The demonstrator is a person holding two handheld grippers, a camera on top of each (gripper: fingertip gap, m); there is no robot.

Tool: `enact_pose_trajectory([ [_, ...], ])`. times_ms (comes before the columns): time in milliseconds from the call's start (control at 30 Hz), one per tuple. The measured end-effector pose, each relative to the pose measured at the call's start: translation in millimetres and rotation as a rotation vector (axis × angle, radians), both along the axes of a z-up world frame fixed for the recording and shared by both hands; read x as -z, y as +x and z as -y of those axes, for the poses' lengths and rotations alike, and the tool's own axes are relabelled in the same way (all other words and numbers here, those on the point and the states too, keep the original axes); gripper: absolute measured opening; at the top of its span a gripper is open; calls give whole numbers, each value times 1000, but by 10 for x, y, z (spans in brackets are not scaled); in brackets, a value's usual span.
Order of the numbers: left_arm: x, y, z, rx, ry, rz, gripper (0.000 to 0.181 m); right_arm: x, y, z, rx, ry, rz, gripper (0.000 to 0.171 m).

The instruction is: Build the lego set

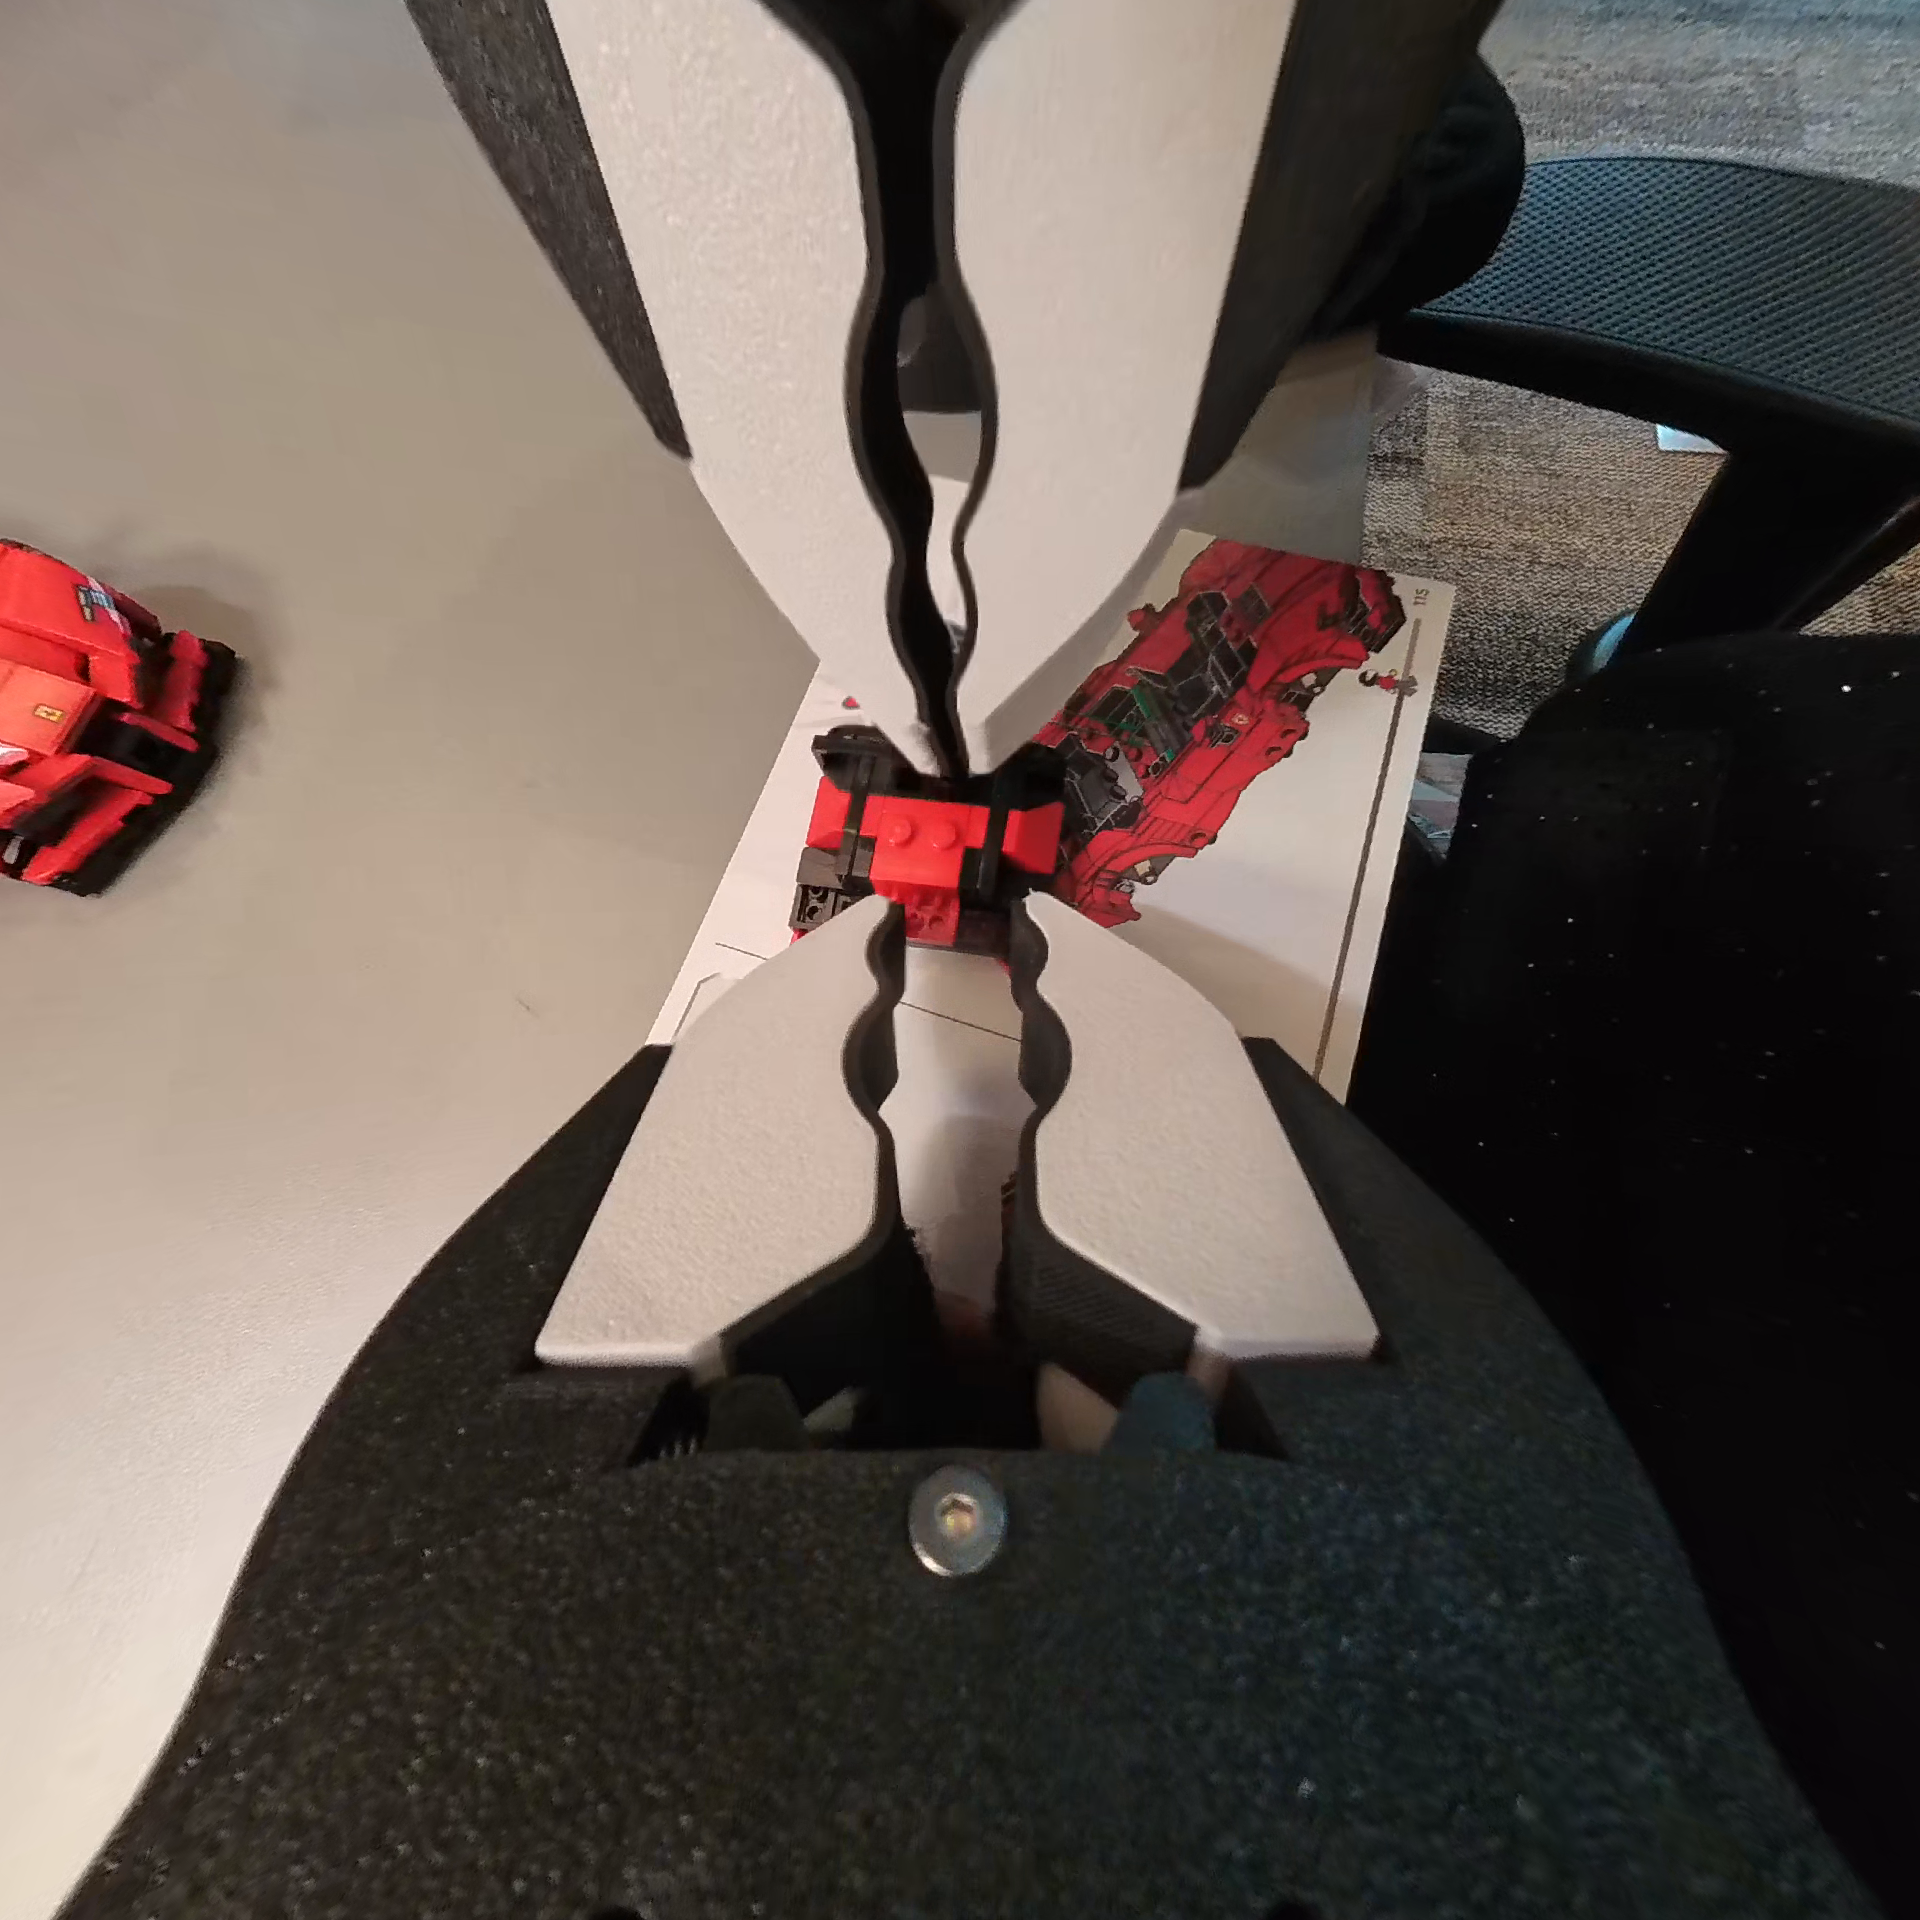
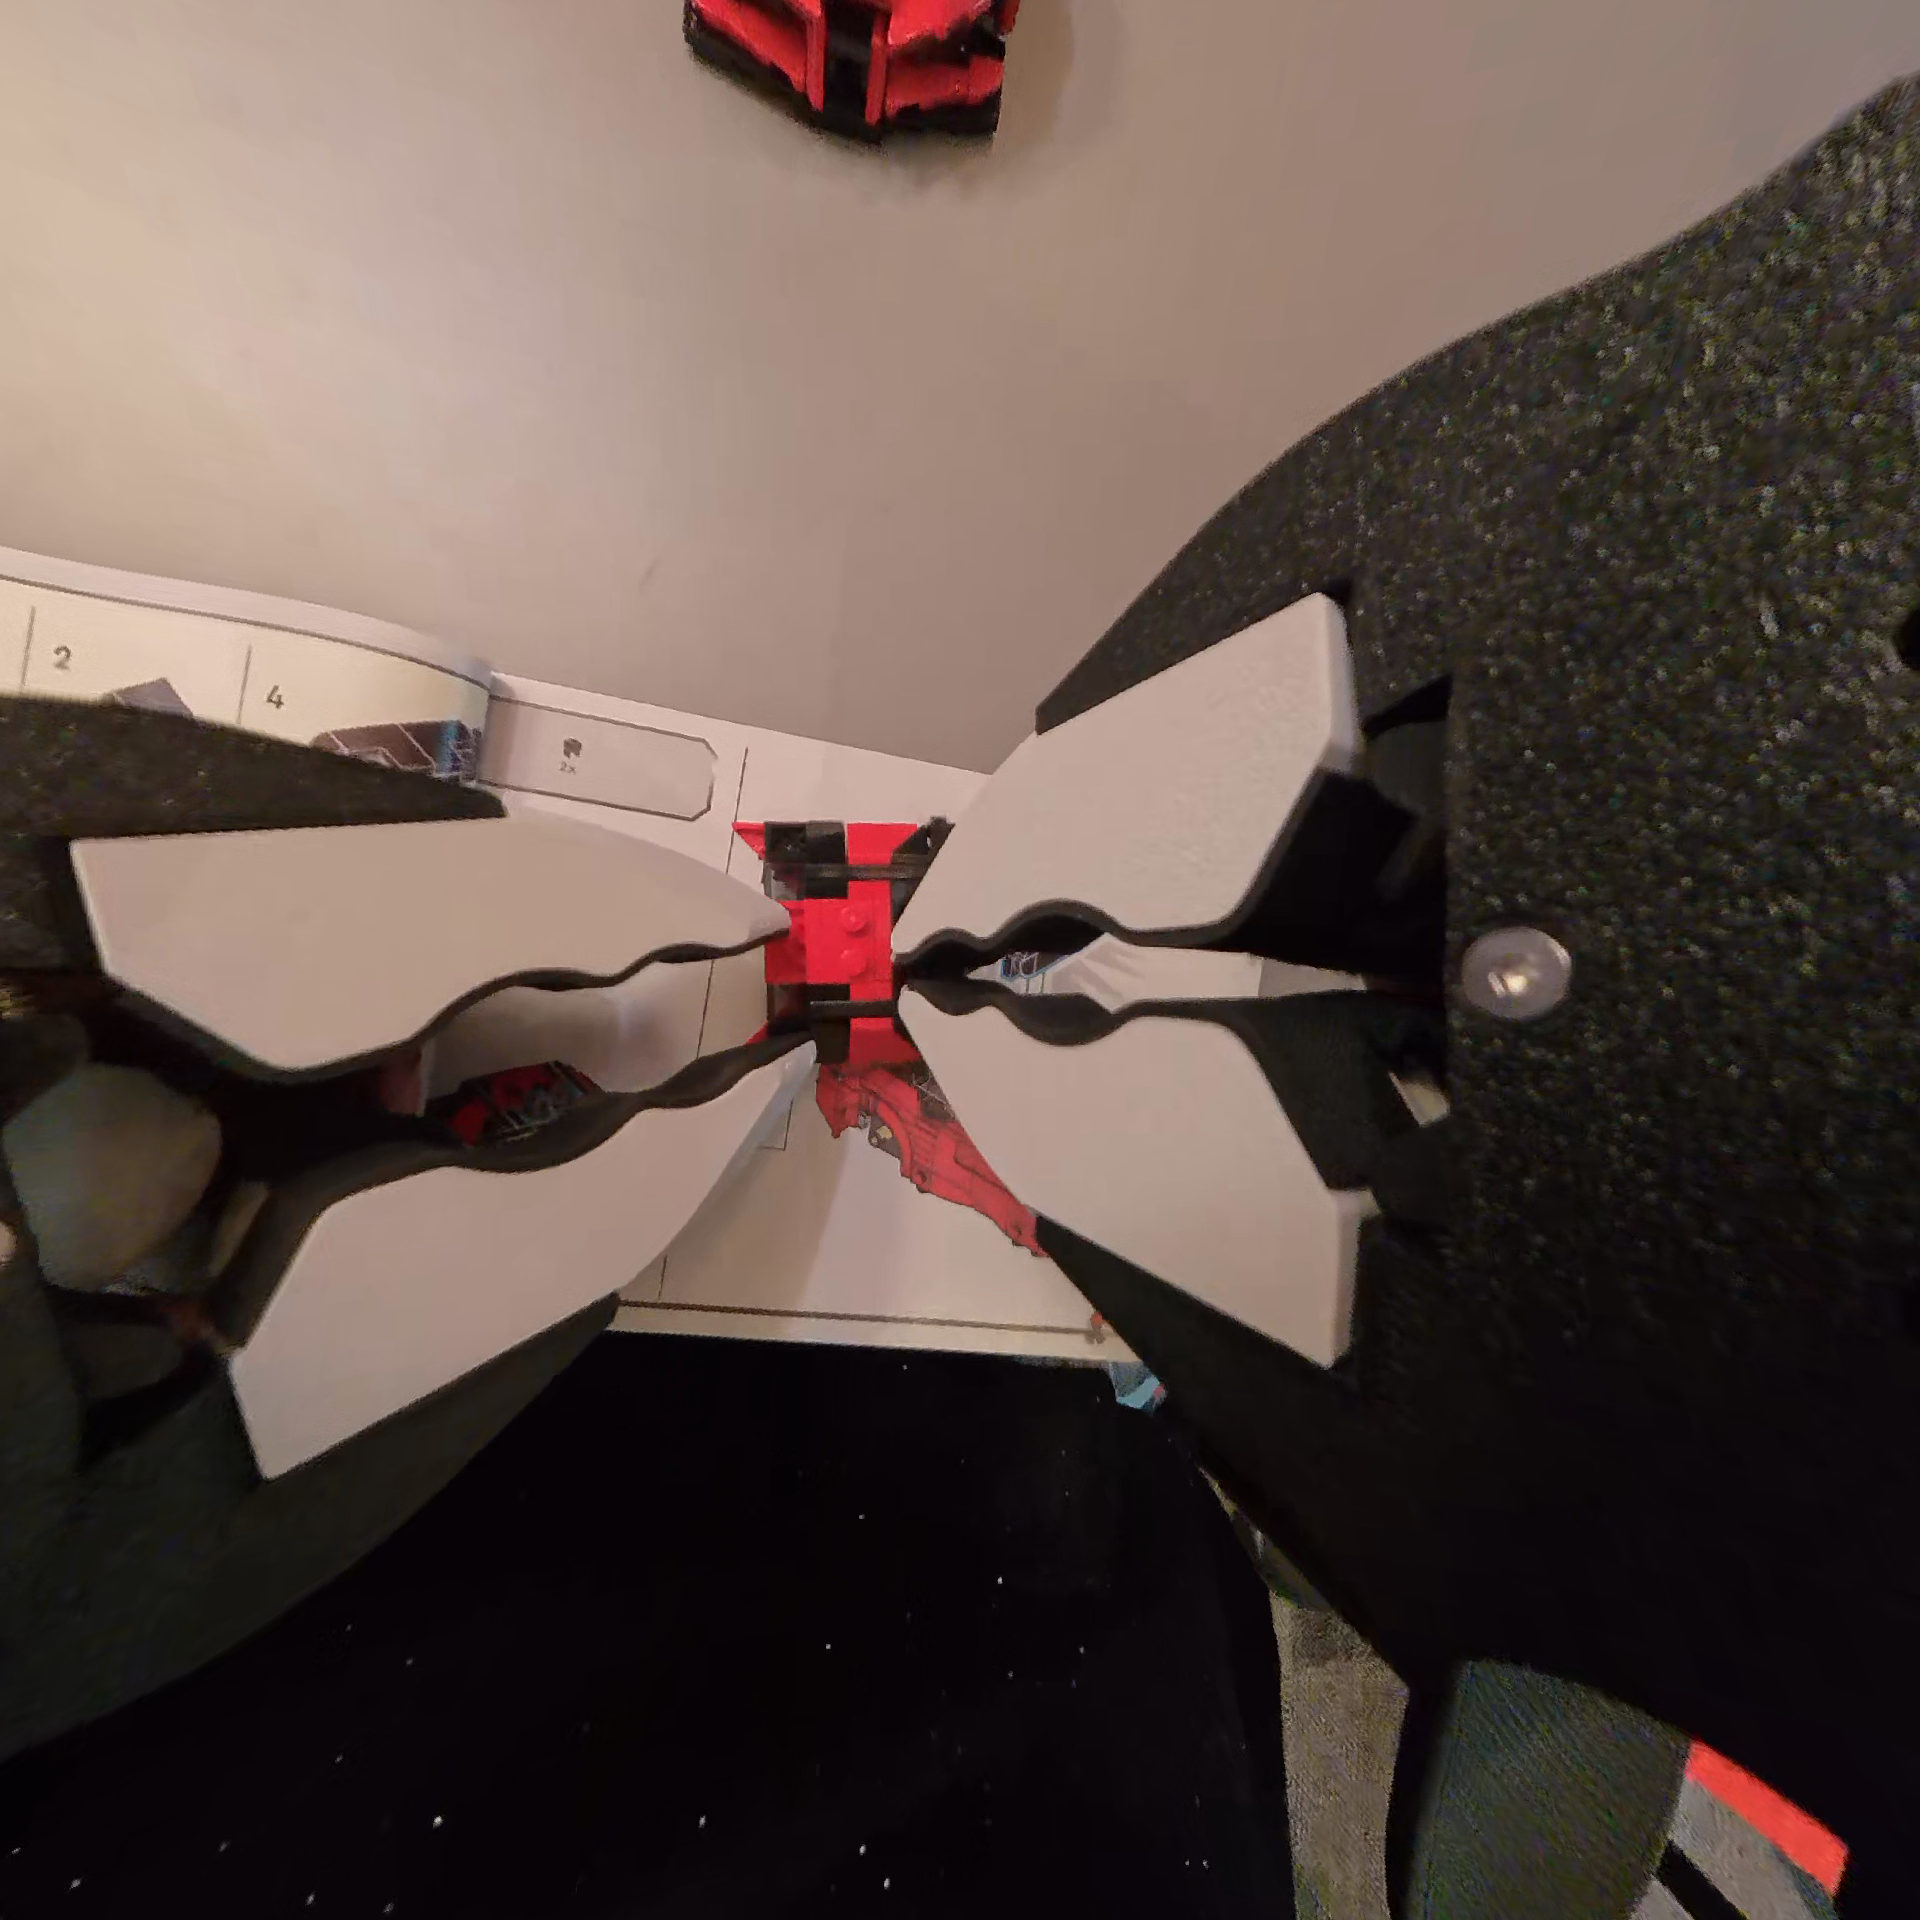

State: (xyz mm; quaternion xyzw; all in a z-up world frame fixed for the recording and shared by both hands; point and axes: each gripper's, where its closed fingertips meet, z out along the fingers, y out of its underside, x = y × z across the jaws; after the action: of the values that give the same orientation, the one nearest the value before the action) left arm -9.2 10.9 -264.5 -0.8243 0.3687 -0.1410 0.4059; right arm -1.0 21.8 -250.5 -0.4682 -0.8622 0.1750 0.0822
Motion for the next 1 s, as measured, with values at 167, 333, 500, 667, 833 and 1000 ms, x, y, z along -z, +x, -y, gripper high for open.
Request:
enact_pose_trajectory([
  [167,-2,1,-4,-29,-6,2,18,-50,-35,-108,245,-110,27,1],
  [333,-30,114,71,-46,-105,74,18,-36,29,-124,443,-288,78,1],
  [500,-187,51,-2,111,-2,12,68,-129,231,144,412,-423,75,2],
  [667,17,91,-50,182,-195,19,68,115,272,269,422,-342,44,2],
  [833,57,121,124,129,-256,8,57,142,279,-69,503,-247,-13,1],
  [1000,9,111,69,9,-198,61,56,-35,280,-140,444,-255,-7,2],
])
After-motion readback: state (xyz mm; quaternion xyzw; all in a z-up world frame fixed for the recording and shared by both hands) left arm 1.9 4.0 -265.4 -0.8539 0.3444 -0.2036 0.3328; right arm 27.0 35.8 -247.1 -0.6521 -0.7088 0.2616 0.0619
